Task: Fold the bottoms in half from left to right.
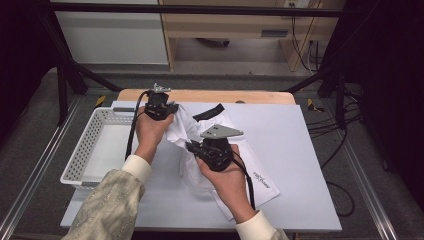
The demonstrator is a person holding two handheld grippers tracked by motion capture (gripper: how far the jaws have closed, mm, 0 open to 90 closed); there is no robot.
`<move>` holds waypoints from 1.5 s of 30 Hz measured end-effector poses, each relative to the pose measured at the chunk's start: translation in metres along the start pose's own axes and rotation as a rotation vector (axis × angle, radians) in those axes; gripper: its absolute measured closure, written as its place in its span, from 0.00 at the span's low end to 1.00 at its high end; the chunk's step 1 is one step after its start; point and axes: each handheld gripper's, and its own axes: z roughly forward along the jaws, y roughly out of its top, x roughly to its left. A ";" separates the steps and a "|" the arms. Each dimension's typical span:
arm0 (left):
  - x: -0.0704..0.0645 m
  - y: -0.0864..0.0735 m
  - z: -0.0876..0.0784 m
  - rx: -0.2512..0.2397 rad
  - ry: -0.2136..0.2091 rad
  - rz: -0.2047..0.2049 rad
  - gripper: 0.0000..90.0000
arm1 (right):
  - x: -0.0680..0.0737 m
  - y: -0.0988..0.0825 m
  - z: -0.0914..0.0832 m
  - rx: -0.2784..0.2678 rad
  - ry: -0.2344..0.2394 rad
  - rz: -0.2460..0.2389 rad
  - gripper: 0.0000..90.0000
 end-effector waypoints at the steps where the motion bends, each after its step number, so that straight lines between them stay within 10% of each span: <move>1: -0.002 0.000 0.001 -0.001 -0.003 0.001 0.97 | -0.002 0.000 -0.003 0.000 -0.004 0.001 0.96; 17: -0.029 -0.002 0.019 0.036 -0.047 0.030 0.96 | -0.038 -0.021 -0.035 0.064 -0.066 0.047 0.96; 45: -0.051 -0.001 0.031 0.023 -0.069 0.041 0.97 | -0.062 -0.077 -0.081 0.004 -0.164 0.116 0.96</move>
